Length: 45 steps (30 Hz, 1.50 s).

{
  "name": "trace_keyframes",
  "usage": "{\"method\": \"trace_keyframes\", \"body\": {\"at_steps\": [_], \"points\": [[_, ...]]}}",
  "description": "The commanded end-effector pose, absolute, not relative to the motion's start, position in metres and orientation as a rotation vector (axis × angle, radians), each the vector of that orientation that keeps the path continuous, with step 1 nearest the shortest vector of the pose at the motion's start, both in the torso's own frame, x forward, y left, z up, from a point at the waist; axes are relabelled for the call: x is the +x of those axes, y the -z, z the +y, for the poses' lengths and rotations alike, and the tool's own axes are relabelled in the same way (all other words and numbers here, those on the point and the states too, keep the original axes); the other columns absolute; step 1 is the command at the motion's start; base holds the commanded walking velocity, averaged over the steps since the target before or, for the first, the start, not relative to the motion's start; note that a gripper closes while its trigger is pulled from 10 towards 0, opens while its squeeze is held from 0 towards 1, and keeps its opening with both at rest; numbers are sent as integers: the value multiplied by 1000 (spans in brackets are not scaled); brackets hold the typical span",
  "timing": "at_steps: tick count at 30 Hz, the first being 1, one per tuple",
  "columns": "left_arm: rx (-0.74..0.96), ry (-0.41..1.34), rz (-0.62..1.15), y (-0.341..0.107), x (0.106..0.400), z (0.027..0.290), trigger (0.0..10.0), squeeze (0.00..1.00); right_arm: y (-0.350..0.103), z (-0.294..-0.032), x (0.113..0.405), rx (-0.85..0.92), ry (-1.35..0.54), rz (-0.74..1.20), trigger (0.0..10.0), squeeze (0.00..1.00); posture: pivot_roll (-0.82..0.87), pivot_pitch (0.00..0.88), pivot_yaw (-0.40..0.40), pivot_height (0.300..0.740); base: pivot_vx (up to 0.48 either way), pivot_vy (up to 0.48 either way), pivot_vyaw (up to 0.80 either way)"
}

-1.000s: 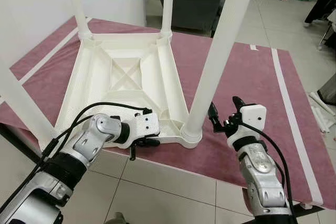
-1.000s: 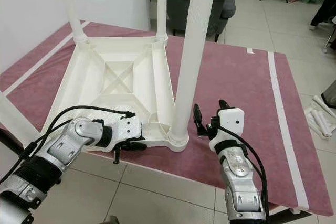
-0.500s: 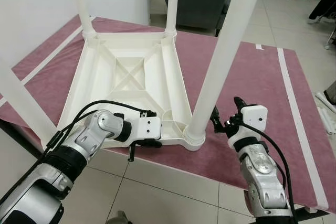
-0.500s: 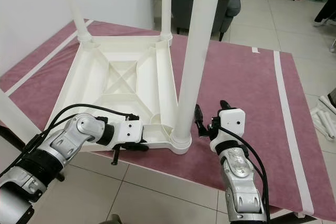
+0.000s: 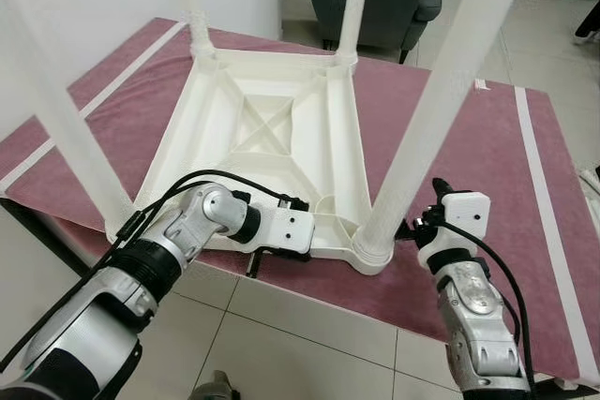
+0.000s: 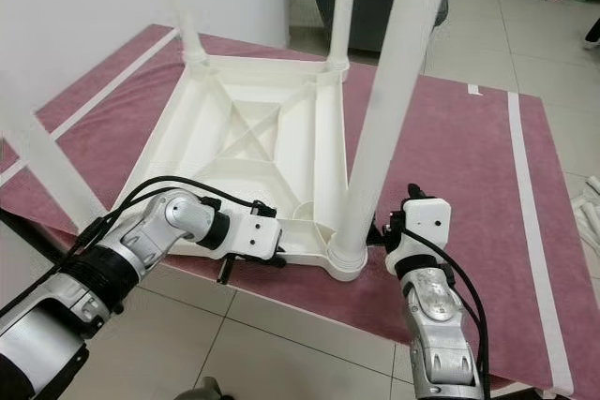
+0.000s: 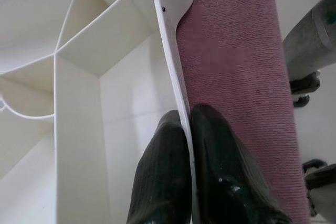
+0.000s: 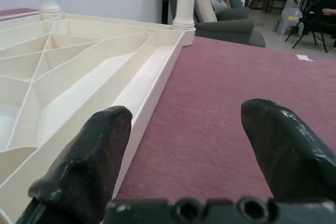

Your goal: Building children table

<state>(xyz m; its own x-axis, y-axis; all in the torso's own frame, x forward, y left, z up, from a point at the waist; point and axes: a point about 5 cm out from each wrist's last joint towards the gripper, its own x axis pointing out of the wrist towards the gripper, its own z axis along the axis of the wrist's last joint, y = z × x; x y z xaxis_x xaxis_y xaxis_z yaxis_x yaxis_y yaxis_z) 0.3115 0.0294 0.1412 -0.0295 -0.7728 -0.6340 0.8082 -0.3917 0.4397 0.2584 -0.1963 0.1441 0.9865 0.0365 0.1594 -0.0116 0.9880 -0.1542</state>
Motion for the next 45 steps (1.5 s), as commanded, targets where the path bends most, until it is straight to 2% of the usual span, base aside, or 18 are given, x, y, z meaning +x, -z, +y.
{"method": "trace_keyframes", "body": {"at_steps": [1,6,9,10,11,13,14,21,22,26,30,33,35,40,45], "points": [[1130,1716,-301,-184,304,-3,0,0,-139,-187,257,-137,-62,-141,10000,0,12,0,38,740,0,0,0],[1146,1715,-300,-181,306,-8,0,0,-138,-187,254,-137,-51,-138,10000,0,0,0,51,740,0,0,0],[1113,1645,-274,-176,310,-13,0,0,-138,-188,252,-138,-42,-139,10000,0,-5,0,57,740,0,0,0],[1082,1601,-260,-174,314,-16,4392,0,-138,-188,252,-139,-39,-140,10000,0,-6,0,58,740,0,0,0],[1048,1557,-254,-173,317,-18,10000,0,-139,-188,251,-140,-37,-141,10000,0,-8,0,60,740,0,0,0],[1003,1513,-233,-171,320,-20,10000,0,-141,-189,250,-144,-34,-146,10000,0,-9,0,61,740,0,0,0],[946,1470,-203,-167,323,-19,10000,1000,-146,-191,250,-152,-29,-159,10000,0,-9,0,60,740,0,0,0],[897,1435,-192,-162,325,-8,10000,1000,-162,-201,247,-183,-29,-190,10000,0,-11,0,55,740,0,0,0],[873,1422,-189,-164,327,-5,10000,0,-164,-204,246,-193,-29,-193,10000,0,-16,0,58,740,0,0,0],[828,1401,-186,-167,329,0,10000,0,-168,-207,244,-205,-27,-199,10000,0,-17,0,59,740,0,0,0],[725,1373,-192,-173,331,19,10000,0,-173,-209,236,-218,-71,-186,10000,0,-44,0,72,740,0,0,0],[640,1330,-193,-174,322,59,10000,0,-166,-200,210,-272,-302,-78,10000,0,-72,0,86,740,0,0,0],[615,1325,-191,-174,318,68,10000,0,-163,-200,203,-282,-342,-46,10000,0,-77,0,89,740,0,0,0],[574,1315,-168,-174,304,86,10000,0,-155,-211,185,-308,-412,51,10000,0,-75,0,87,740,0,0,0],[594,1375,-118,-163,292,86,10000,0,-162,-209,183,-292,-512,67,10000,0,-66,0,78,740,0,0,0]]}}
